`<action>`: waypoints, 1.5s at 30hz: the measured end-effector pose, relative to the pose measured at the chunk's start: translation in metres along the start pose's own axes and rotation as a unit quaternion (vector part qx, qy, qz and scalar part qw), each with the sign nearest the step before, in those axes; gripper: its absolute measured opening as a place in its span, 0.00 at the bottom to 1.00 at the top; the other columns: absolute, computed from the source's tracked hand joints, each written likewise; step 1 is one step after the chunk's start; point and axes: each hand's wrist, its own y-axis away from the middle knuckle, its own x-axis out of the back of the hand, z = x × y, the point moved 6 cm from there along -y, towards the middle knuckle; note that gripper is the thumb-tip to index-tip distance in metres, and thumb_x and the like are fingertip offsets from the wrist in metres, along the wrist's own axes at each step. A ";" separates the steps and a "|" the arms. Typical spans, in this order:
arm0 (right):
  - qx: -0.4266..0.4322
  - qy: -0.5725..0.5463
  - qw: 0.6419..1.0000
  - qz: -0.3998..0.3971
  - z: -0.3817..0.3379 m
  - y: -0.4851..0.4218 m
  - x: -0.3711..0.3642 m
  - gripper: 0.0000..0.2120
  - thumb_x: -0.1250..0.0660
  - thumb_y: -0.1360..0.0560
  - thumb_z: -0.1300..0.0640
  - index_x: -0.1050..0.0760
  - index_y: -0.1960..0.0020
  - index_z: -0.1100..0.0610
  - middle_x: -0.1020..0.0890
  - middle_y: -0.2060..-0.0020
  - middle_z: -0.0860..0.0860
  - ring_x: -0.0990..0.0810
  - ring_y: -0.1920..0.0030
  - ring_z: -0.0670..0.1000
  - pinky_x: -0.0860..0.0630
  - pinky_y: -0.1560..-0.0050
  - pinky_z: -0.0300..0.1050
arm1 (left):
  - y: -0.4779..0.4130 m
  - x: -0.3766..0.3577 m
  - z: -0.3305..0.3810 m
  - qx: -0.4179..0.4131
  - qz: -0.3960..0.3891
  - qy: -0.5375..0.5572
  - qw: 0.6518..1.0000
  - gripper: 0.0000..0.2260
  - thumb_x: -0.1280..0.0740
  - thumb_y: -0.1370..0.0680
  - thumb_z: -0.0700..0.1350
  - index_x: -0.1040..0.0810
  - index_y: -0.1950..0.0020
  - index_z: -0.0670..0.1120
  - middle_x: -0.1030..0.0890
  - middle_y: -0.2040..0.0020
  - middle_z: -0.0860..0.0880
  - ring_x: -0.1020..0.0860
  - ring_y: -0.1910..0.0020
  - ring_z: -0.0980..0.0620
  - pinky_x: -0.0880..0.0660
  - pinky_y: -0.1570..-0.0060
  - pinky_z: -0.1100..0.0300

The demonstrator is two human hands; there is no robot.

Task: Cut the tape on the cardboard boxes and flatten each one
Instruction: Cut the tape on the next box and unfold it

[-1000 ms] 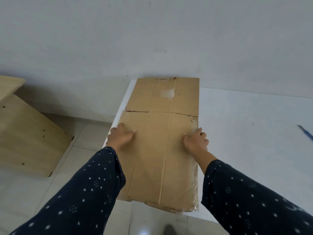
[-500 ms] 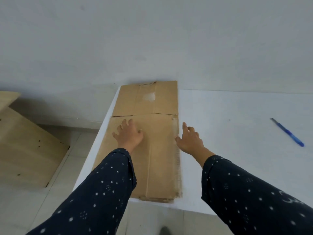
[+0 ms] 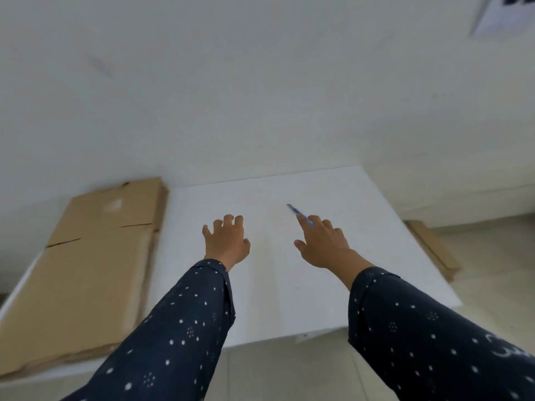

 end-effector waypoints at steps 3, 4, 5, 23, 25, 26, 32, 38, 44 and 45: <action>-0.030 -0.001 1.000 0.009 0.087 0.025 0.015 0.31 0.45 0.18 0.45 0.54 0.19 0.51 0.42 0.23 0.54 0.37 0.28 0.58 0.35 0.33 0.55 | 0.001 0.005 0.093 -0.035 0.006 -0.011 0.999 0.26 0.41 0.18 0.51 0.42 0.21 0.48 0.39 0.23 0.47 0.38 0.25 0.41 0.45 0.26 0.39; -0.040 -0.001 0.999 0.011 0.115 0.031 0.019 0.31 0.46 0.17 0.44 0.54 0.19 0.51 0.42 0.23 0.53 0.37 0.27 0.58 0.35 0.33 0.55 | 0.000 0.006 0.123 -0.048 0.007 -0.017 0.999 0.26 0.41 0.18 0.51 0.42 0.21 0.48 0.39 0.23 0.47 0.38 0.25 0.42 0.45 0.26 0.39; -0.050 -0.003 0.999 0.012 0.142 0.037 0.023 0.31 0.46 0.17 0.44 0.54 0.19 0.51 0.43 0.23 0.53 0.38 0.27 0.58 0.35 0.33 0.55 | -0.001 0.007 0.152 -0.062 0.009 -0.024 0.998 0.26 0.41 0.18 0.51 0.42 0.21 0.48 0.39 0.23 0.47 0.38 0.25 0.42 0.45 0.26 0.39; -0.157 -0.028 0.987 0.004 0.567 0.002 0.062 0.31 0.45 0.18 0.46 0.51 0.20 0.51 0.42 0.23 0.55 0.39 0.26 0.60 0.36 0.30 0.59 | -0.138 -0.020 0.604 -0.204 -0.027 -0.026 0.978 0.24 0.39 0.19 0.48 0.39 0.23 0.48 0.37 0.24 0.46 0.39 0.26 0.41 0.47 0.26 0.39; -0.154 -0.034 0.987 -0.012 0.605 -0.011 0.052 0.30 0.43 0.18 0.47 0.50 0.20 0.52 0.40 0.24 0.55 0.38 0.26 0.60 0.36 0.30 0.59 | -0.150 -0.031 0.643 -0.207 -0.040 -0.025 0.977 0.25 0.40 0.19 0.47 0.39 0.22 0.48 0.38 0.24 0.46 0.39 0.26 0.41 0.47 0.25 0.38; -0.149 -0.035 0.988 -0.021 0.623 -0.019 0.046 0.30 0.43 0.19 0.48 0.49 0.20 0.52 0.39 0.24 0.55 0.38 0.26 0.60 0.36 0.30 0.59 | -0.157 -0.039 0.661 -0.204 -0.048 -0.023 0.978 0.25 0.40 0.19 0.47 0.39 0.22 0.48 0.38 0.24 0.45 0.39 0.26 0.41 0.47 0.25 0.38; -0.084 -0.002 0.993 -0.084 0.728 -0.090 -0.002 0.28 0.42 0.18 0.47 0.46 0.22 0.53 0.37 0.26 0.55 0.37 0.27 0.59 0.35 0.31 0.59 | -0.204 -0.107 0.742 -0.135 -0.083 0.003 0.987 0.24 0.40 0.20 0.47 0.37 0.24 0.47 0.34 0.26 0.44 0.36 0.29 0.41 0.40 0.28 0.43; -0.032 0.024 0.993 -0.115 0.818 -0.170 -0.090 0.29 0.43 0.18 0.47 0.47 0.21 0.52 0.38 0.25 0.55 0.36 0.28 0.60 0.35 0.32 0.58 | -0.258 -0.211 0.789 -0.060 -0.100 0.038 0.992 0.23 0.39 0.20 0.45 0.35 0.25 0.45 0.33 0.27 0.44 0.34 0.29 0.40 0.34 0.31 0.44; -0.025 0.018 0.991 -0.130 0.877 -0.246 -0.241 0.28 0.44 0.18 0.45 0.48 0.21 0.51 0.39 0.24 0.55 0.38 0.27 0.60 0.35 0.32 0.59 | -0.321 -0.376 0.806 -0.006 -0.126 0.110 0.986 0.22 0.39 0.19 0.45 0.36 0.25 0.44 0.34 0.28 0.44 0.33 0.32 0.40 0.28 0.42 0.50; -0.025 0.013 0.991 -0.132 0.885 -0.258 -0.269 0.29 0.45 0.18 0.45 0.48 0.21 0.51 0.40 0.24 0.55 0.38 0.26 0.60 0.36 0.31 0.59 | -0.332 -0.407 0.809 0.000 -0.131 0.127 0.983 0.23 0.38 0.19 0.46 0.37 0.24 0.44 0.35 0.27 0.43 0.33 0.31 0.41 0.29 0.42 0.50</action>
